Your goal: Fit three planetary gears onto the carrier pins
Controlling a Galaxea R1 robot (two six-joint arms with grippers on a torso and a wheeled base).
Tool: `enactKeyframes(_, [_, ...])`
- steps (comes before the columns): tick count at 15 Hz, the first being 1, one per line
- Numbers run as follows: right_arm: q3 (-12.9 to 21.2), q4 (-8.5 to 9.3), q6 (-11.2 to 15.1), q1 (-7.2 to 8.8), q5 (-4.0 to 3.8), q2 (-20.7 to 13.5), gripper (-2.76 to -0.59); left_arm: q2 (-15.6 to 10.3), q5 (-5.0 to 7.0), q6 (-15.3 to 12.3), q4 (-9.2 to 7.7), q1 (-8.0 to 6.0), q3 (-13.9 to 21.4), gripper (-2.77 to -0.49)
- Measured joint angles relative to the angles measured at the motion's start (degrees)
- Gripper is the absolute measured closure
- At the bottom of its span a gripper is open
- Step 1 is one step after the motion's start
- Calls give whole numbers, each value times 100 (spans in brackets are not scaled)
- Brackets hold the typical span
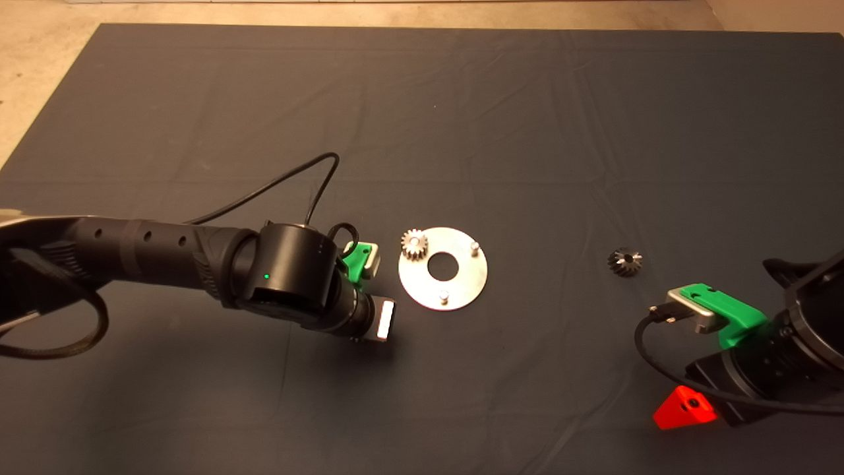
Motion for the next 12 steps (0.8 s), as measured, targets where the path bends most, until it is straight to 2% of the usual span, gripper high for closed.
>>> enactKeyframes(12, [0, 0, 0, 0, 0, 0, -273, 0, 5, 99, 18, 59, 66, -165])
